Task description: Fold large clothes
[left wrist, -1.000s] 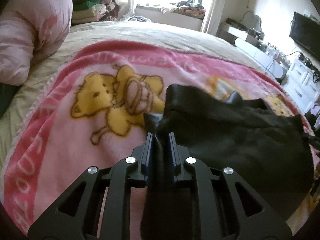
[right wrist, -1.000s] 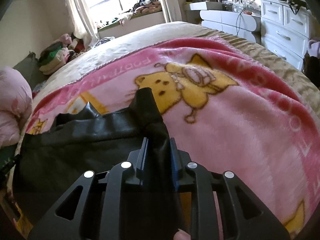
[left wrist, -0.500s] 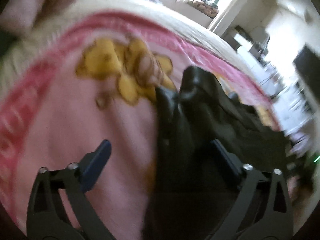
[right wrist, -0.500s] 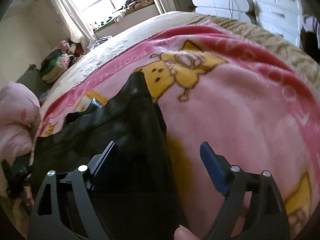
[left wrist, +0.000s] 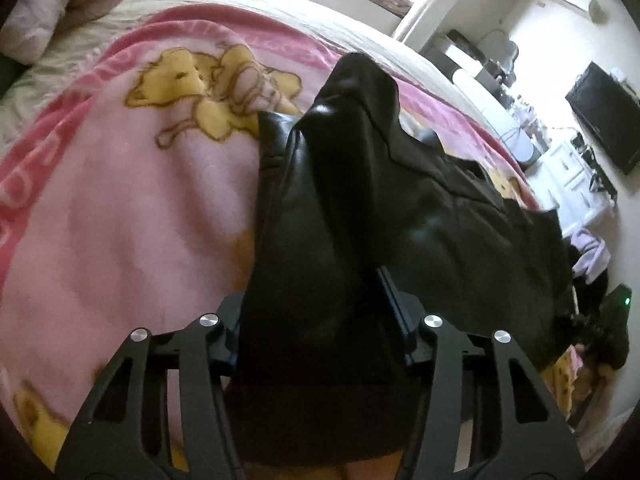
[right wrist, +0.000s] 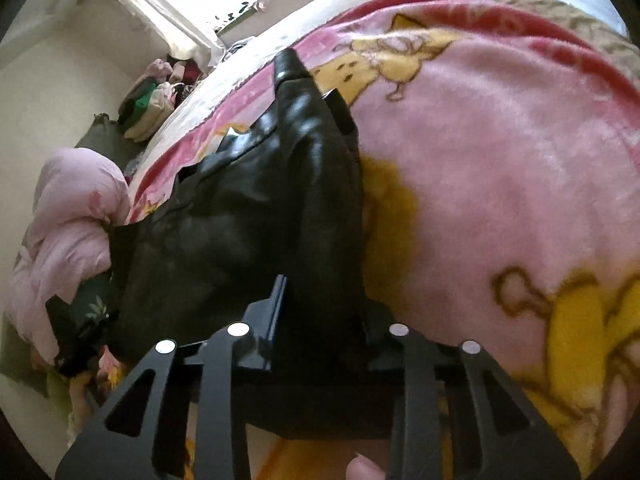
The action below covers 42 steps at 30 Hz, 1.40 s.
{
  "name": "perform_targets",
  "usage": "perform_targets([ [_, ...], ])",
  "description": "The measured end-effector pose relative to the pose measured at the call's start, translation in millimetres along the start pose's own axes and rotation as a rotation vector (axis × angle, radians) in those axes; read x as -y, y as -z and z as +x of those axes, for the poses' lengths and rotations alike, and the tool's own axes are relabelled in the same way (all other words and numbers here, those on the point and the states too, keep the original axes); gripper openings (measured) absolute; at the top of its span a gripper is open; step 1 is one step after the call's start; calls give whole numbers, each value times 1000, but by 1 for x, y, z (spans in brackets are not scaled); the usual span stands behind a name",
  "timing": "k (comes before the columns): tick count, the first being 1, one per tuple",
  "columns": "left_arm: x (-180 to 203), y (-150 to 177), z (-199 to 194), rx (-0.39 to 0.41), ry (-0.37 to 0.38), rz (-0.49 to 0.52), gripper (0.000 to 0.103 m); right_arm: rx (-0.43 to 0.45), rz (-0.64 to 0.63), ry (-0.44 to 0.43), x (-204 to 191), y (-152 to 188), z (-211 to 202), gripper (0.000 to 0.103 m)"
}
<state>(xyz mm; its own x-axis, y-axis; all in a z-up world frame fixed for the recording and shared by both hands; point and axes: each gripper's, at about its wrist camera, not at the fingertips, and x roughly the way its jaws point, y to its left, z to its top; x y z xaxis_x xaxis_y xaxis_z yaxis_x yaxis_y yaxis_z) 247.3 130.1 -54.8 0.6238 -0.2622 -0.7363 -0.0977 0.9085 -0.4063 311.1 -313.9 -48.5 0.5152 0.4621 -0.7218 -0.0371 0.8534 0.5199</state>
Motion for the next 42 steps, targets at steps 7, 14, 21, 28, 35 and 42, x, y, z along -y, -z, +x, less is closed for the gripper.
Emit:
perform_targets([
  [7,4,31,-28,-21,-9,40,44,8,-59,101,-5,20,-14,31],
  [14,2,32,-40,12,3,35,69,95,-149,290,-19,30,-22,63],
  [21,18,24,-63,111,-64,101,93,367,-331,347,-74,37,-62,85],
  [28,19,25,-62,112,-129,117,94,296,-488,113,-145,67,-42,85],
  [35,9,24,-54,91,-164,98,94,122,-612,56,-188,100,7,54],
  [42,1,23,-44,61,-138,63,94,-13,-580,116,-174,123,54,53],
])
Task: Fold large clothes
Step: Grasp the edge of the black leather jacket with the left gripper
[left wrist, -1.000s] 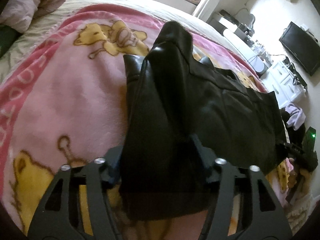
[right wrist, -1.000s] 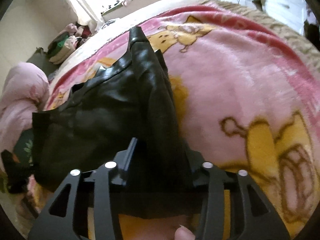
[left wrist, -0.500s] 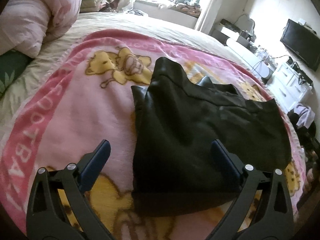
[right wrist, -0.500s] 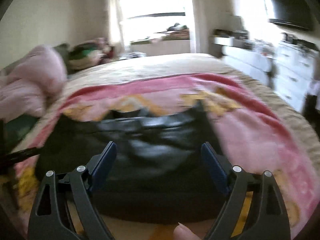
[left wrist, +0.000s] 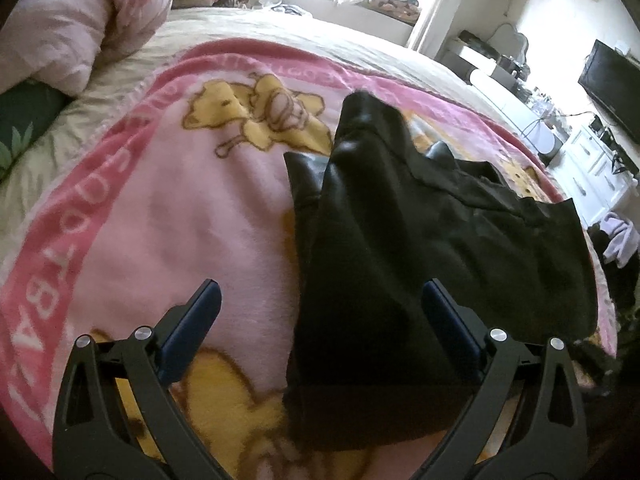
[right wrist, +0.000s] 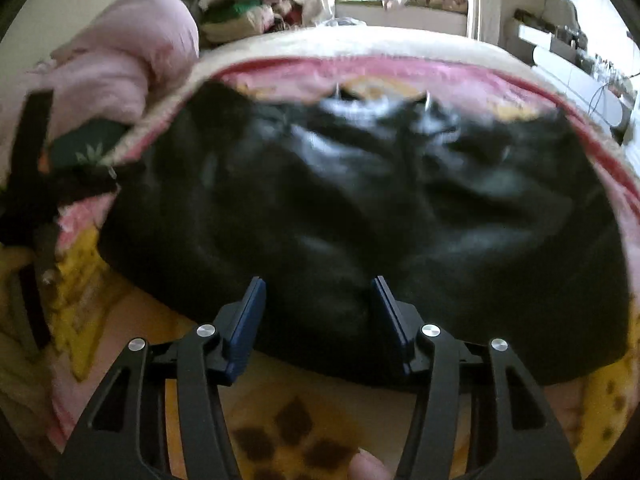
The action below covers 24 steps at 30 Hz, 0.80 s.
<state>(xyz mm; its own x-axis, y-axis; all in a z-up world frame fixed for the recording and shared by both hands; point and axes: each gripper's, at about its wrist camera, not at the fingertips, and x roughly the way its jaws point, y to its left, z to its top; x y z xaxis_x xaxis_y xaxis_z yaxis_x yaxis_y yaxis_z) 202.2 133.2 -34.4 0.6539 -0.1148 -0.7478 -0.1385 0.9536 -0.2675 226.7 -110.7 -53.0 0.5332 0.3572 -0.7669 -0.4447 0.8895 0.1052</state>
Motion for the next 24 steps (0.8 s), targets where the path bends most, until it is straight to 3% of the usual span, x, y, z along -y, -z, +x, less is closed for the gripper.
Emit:
perform_targets([
  [7,-2,0,27,-60,27,-19,94,-7,11,-21,5,-2,-4,53],
  [10,-8,0,34,-72,67,-66,94,22,51,-66,12,-23,-17,53],
  [13,-9,-1,38,-73,88,-85,94,74,80,-40,19,-55,-21,52],
  [15,-8,-1,38,-60,99,-87,86,76,91,-21,22,-75,-12,43],
  [17,-7,-2,39,-63,139,-95,62,60,123,-2,27,-96,5,41],
  [18,-4,-2,40,-64,162,-90,56,51,132,11,28,-105,14,41],
  [21,6,-3,35,-48,139,-42,50,6,156,68,31,-126,47,41],
  [24,6,-6,29,-38,158,-55,44,-97,174,93,36,-126,86,44],
])
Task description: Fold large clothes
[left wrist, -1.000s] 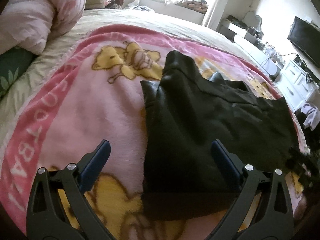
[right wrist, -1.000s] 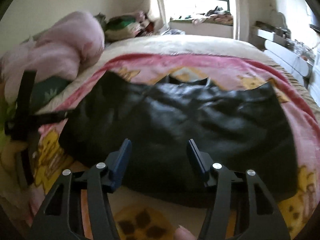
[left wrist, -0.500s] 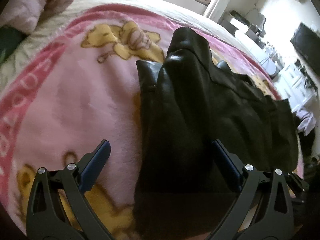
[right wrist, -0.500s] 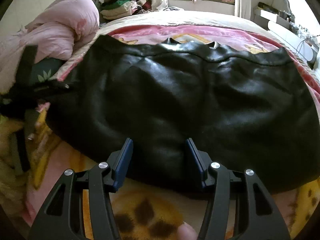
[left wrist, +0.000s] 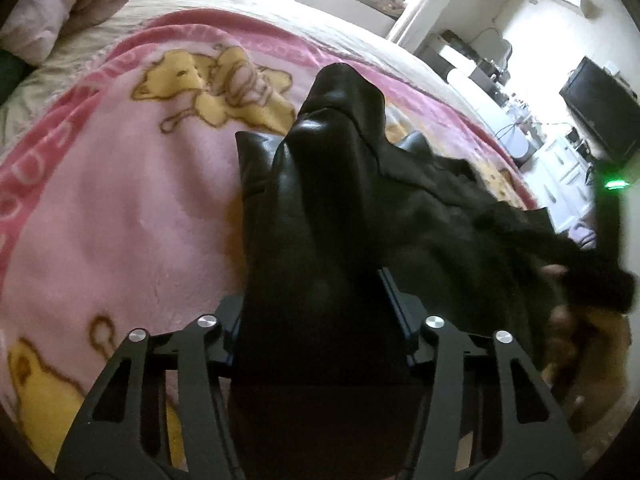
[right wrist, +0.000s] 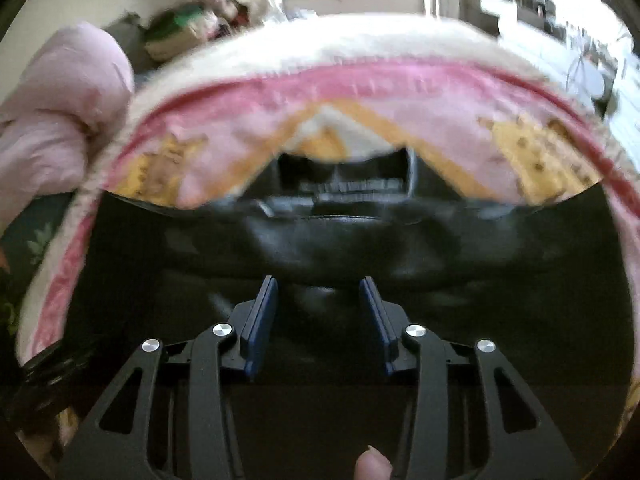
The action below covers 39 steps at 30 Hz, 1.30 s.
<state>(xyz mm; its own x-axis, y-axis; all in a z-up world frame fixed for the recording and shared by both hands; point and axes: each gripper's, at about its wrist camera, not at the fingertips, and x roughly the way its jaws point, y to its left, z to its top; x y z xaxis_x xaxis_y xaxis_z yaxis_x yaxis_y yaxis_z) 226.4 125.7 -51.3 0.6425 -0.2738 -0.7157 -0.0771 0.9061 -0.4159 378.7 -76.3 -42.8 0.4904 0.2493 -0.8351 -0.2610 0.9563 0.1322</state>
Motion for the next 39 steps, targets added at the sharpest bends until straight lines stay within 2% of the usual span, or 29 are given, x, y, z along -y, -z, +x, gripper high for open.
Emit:
perform_targets([
  [3,4,-5,-6,15,15,5,40,24,-46,50,-5,11,13,44],
  [6,5,-5,-3,11,6,2,40,18,-30,26,0,10,13,44],
  [10,-5,-1,7,-19,2,-43,58,50,-23,-50,6,7,-15,42],
  [11,-8,-1,9,-24,4,-55,65,73,-25,-79,6,11,-27,41],
  [13,-12,-1,12,-35,2,-75,71,121,-65,-123,1,28,-58,41],
  [17,-13,-1,18,-38,22,-96,73,145,-152,-113,-12,73,-89,41],
  [18,-13,0,19,-32,26,-98,72,124,-147,-104,-12,85,-87,41],
  [19,-12,1,19,-28,33,-95,60,95,-141,-106,-12,93,-81,41],
  [21,-6,1,16,-23,31,-77,53,51,-132,-101,-9,103,-66,41],
  [23,-1,2,11,-15,25,-51,44,60,-136,-82,-9,112,-53,41],
  [26,6,-1,1,6,31,-25,38,70,-153,-51,-15,113,-53,41],
  [29,8,-6,-7,16,55,-26,37,94,-145,-79,-12,112,-63,42],
  [30,8,-7,-9,18,67,-31,37,130,-151,-112,-13,115,-76,45],
  [31,7,-9,-11,19,80,-36,37,160,-160,-142,-13,119,-86,53],
  [33,8,-11,-14,16,92,-39,37,232,-210,-189,-23,132,-104,75],
  [34,11,-12,-14,15,96,-40,37,265,-263,-184,-35,142,-110,91],
  [36,14,-14,-17,18,105,-39,36,316,-395,-124,-64,160,-112,92],
  [39,17,-14,-21,25,116,-36,35,339,-570,-14,-101,178,-99,92],
])
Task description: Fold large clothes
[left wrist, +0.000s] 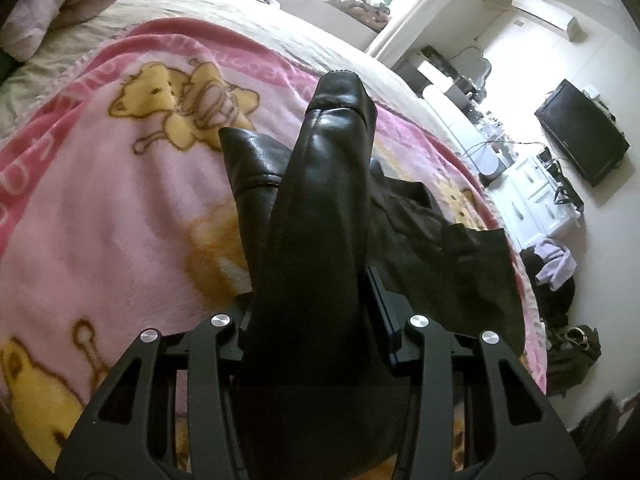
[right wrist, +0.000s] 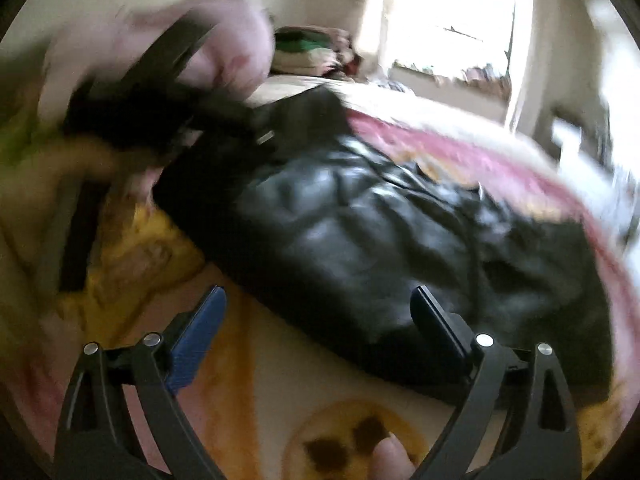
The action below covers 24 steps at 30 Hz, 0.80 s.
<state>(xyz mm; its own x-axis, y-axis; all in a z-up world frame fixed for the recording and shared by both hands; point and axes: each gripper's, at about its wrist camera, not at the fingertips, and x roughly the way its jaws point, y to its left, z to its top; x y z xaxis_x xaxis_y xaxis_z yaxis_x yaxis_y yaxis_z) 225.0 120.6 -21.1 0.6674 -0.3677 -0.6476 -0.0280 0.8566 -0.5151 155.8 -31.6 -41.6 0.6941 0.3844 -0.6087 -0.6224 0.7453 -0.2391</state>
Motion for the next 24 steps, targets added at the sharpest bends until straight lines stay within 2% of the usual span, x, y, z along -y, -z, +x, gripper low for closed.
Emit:
perform_targets([
  [4,6,-2,-5,7,12,16,35,14,-149,85,-31,-6,12,93],
  [11,12,-7,-9,18,41,19,35,58,-202,178,-35,-14,27,90],
  [12,13,-7,-10,19,42,22,35,64,-207,185,-33,-15,28,87],
  [14,15,-9,-10,23,43,32,35,78,-199,148,-29,-16,25,73],
  [15,17,-9,-11,28,42,40,35,93,-197,128,-28,-15,20,58],
  [17,22,-10,-13,36,39,60,35,119,-194,154,-25,-15,12,42],
  [20,39,-12,-19,50,40,102,35,153,-144,167,-12,-14,-4,32],
  [24,67,-16,-26,65,46,141,37,208,-80,202,17,-16,-27,24],
])
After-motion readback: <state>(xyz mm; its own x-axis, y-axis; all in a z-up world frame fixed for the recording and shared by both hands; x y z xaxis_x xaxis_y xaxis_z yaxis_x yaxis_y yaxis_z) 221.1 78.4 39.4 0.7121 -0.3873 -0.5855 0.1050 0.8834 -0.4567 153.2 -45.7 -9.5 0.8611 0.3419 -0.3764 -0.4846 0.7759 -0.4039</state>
